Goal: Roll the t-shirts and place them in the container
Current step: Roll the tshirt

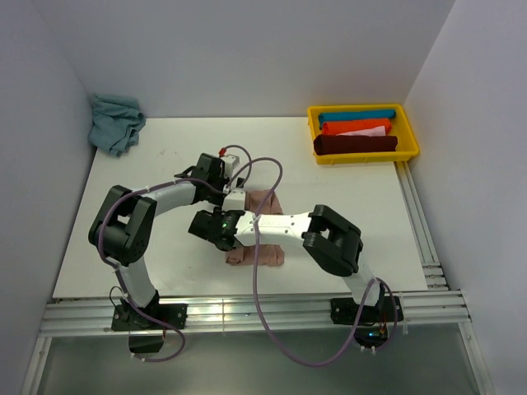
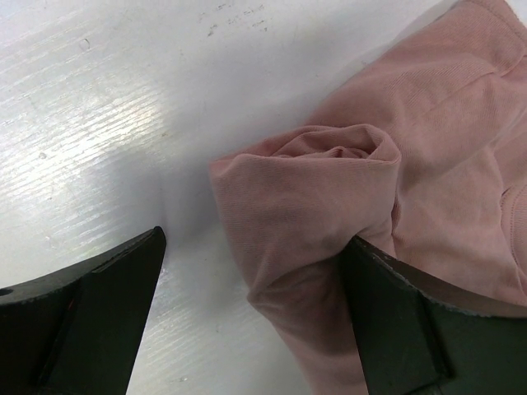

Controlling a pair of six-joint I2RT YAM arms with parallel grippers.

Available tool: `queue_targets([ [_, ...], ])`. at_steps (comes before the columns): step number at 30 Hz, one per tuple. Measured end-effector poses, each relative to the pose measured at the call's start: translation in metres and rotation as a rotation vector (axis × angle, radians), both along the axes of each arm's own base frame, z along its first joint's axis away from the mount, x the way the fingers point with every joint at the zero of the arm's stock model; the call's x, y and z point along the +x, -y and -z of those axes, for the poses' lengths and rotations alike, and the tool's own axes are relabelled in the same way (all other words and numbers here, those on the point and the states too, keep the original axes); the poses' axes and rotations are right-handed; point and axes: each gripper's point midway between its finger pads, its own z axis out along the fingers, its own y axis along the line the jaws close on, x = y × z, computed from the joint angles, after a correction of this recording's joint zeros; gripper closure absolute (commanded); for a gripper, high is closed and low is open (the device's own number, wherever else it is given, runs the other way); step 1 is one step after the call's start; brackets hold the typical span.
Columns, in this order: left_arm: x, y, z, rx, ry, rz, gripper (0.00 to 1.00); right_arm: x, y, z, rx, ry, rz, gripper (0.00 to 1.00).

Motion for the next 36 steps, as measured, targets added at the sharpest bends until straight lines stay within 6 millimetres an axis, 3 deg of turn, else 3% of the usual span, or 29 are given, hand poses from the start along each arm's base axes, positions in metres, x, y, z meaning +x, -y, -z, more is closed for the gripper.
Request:
queue_targets([
  [7,0.000,0.000,0.000,0.001,0.001,0.003,0.04,-0.002,0.006,0.011,-0.017,-0.014,0.013,0.39],
  [13,0.000,0.000,-0.002,-0.010,-0.001,0.003,0.01,-0.003,0.008,0.017,-0.014,-0.013,0.014,0.51],
  [20,-0.001,-0.014,-0.015,-0.048,-0.004,-0.020,0.01,-0.002,0.012,0.019,0.044,0.001,-0.002,0.65],
  [30,0.010,-0.037,-0.067,-0.146,0.123,-0.070,0.01,-0.001,0.012,0.015,0.362,-0.047,-0.042,0.71],
  [36,0.007,-0.040,-0.063,-0.177,0.107,-0.071,0.02,0.003,0.007,0.013,0.635,-0.067,-0.062,0.71],
])
